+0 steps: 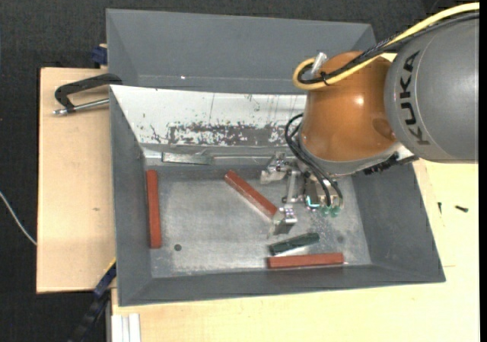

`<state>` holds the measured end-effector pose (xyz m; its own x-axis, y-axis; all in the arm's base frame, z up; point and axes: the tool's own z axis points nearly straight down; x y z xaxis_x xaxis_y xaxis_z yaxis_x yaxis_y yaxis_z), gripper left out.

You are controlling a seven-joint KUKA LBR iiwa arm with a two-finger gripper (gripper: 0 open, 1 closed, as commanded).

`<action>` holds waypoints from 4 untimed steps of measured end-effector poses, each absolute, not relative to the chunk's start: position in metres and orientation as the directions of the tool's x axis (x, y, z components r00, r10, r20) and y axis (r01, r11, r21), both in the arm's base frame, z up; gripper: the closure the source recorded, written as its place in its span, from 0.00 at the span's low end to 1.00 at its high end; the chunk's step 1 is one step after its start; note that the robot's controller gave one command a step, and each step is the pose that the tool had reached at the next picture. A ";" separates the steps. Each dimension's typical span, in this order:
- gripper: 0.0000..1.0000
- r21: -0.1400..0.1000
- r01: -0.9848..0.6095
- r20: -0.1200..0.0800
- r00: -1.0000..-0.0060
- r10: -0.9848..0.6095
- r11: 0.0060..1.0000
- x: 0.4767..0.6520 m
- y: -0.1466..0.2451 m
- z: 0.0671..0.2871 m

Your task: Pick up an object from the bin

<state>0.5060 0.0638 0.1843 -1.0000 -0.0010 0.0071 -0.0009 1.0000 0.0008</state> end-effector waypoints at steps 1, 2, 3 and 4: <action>0.00 0.001 0.000 0.001 -1.000 0.000 1.000 0.507 0.063 0.187; 0.00 0.002 -0.050 -0.009 -0.999 -0.050 0.999 0.528 0.053 0.152; 1.00 0.003 0.050 0.006 -0.999 0.050 0.999 0.532 0.046 0.077; 1.00 0.003 0.050 0.006 -0.999 0.050 0.999 0.532 0.046 0.077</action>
Offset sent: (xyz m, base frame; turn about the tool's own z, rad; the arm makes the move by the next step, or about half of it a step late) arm 0.0512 -0.0333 -0.1075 -0.1289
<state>0.5324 0.0464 0.0772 -0.9987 0.0498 0.0057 0.0499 0.9988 0.0032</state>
